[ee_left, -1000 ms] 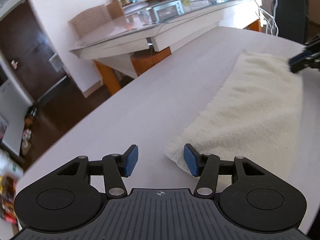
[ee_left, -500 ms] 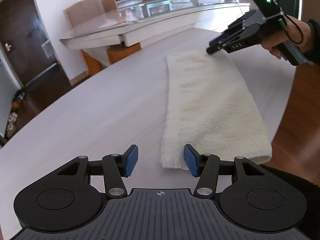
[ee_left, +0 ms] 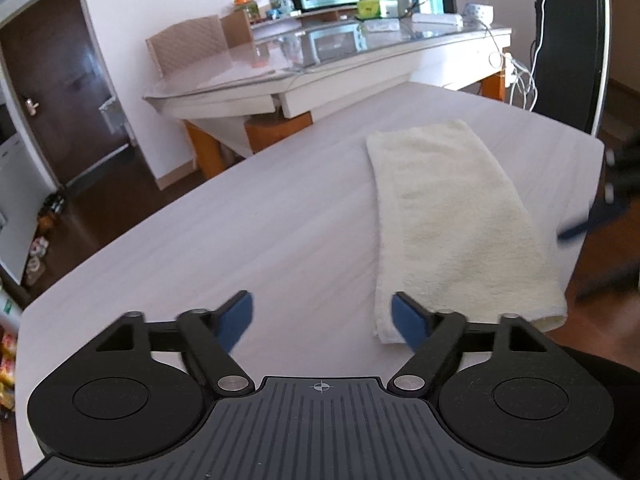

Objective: Fold towel

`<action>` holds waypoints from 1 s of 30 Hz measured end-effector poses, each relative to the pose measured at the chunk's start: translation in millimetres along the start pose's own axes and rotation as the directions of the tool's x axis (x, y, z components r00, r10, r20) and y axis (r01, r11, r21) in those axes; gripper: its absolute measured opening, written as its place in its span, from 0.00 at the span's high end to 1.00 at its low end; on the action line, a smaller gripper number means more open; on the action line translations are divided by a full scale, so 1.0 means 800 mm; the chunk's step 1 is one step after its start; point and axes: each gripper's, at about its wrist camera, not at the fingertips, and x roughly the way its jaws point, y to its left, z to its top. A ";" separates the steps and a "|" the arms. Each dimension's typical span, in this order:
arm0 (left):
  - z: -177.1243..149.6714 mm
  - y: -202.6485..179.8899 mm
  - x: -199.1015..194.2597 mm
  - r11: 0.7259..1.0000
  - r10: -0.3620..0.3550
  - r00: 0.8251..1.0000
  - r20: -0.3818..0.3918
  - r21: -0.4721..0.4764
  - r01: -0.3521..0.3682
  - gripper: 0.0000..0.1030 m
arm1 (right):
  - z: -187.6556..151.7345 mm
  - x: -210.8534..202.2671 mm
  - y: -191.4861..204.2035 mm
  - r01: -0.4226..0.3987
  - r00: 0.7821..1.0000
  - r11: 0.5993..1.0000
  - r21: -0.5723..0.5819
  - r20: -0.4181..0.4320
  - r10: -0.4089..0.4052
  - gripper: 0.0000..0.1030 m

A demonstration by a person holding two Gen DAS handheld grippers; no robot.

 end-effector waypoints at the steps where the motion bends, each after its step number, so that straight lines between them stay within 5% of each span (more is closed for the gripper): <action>1: 0.000 0.000 -0.001 1.000 0.002 1.000 0.000 0.004 -0.002 0.13 | 0.001 0.005 0.011 0.008 1.000 0.999 -0.049 -0.009 -0.009 0.65; 5: -0.007 -0.001 -0.015 0.998 -0.006 1.000 0.011 0.058 0.005 0.10 | 0.003 0.021 0.031 0.047 0.998 0.982 -0.184 -0.038 -0.055 0.66; 7: -0.009 -0.002 -0.019 0.995 -0.012 1.000 0.019 0.096 0.010 0.10 | 0.004 0.029 0.036 0.054 0.996 0.973 -0.224 -0.051 -0.067 0.84; 11: -0.019 -0.013 -0.029 0.967 -0.083 0.995 0.046 0.243 0.069 0.10 | 0.001 0.021 0.038 0.064 0.995 0.966 -0.252 -0.063 -0.082 0.90; 16: -0.028 -0.042 -0.028 0.890 -0.221 0.972 0.081 0.424 0.167 0.10 | -0.004 -0.026 0.005 0.038 0.998 0.995 -0.097 -0.036 -0.042 0.91; 21: -0.024 -0.083 -0.012 0.779 -0.336 0.938 0.091 0.586 0.222 0.16 | -0.015 -0.067 -0.038 0.022 1.000 0.998 0.063 -0.009 -0.021 0.91; 25: -0.020 -0.113 -0.001 0.697 -0.381 0.922 0.073 0.678 0.234 0.31 | -0.024 -0.091 -0.058 0.021 1.000 0.990 0.140 0.012 -0.023 0.91; 30: -0.024 -0.144 0.006 0.605 -0.400 0.914 0.070 0.769 0.205 0.37 | -0.033 -0.102 -0.073 0.016 0.999 0.980 0.197 0.028 -0.022 0.91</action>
